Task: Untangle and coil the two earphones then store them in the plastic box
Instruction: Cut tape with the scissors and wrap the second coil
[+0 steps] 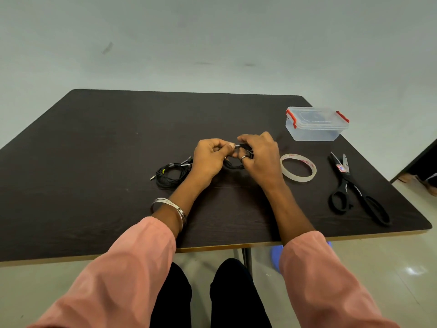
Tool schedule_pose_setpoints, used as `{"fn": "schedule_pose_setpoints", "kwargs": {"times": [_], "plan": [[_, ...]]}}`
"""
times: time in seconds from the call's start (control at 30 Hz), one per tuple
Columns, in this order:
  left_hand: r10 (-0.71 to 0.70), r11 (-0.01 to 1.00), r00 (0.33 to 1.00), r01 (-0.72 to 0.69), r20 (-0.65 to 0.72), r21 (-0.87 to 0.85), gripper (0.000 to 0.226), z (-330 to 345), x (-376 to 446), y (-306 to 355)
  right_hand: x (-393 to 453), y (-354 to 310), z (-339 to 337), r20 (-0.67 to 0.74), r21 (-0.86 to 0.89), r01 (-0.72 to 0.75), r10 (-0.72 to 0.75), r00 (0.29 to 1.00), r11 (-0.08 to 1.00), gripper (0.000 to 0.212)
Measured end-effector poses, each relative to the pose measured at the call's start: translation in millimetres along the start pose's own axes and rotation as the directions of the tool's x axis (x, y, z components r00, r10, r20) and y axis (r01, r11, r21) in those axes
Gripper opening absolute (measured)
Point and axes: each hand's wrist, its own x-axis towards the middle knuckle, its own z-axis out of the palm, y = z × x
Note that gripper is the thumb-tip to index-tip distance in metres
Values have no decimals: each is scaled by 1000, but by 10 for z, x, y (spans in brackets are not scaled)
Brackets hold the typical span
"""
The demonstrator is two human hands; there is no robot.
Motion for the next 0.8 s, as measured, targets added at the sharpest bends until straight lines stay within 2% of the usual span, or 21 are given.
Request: {"fn": "schedule_pose_setpoints", "kwargs": {"times": [0.07,0.13,0.17,0.27,0.37,0.47,0.67,0.8], "plan": [[-37,995,999,38,16,-91,10,-15,10,19,-18,-7,32,-60,-171,68,-79,995,983,27],[-50,985,999,50,2,-168,8,-25,21,24,-16,-18,31,-68,-213,48,-64,996,976,31],[-51,983,999,49,-8,-177,8,-21,16,24,-9,-15,27,-43,-170,7,-15,999,985,34],[-26,988,1000,24,-15,-150,8,-3,-17,19,-2,-14,-27,127,102,-168,155,980,980,45],[-11,991,999,6,-42,-131,9,-12,-2,-8,-2,-33,-97,250,341,-343,267,931,875,58],[-26,985,998,17,-53,-172,10,-36,13,-10,22,-7,-93,304,483,-469,360,882,739,60],[15,979,1000,-15,1,-203,14,-44,-26,46,58,-17,-139,371,668,-552,420,828,499,57],[29,965,999,-20,31,-260,26,-50,-55,71,69,-29,-146,384,755,-525,383,840,393,58]]}}
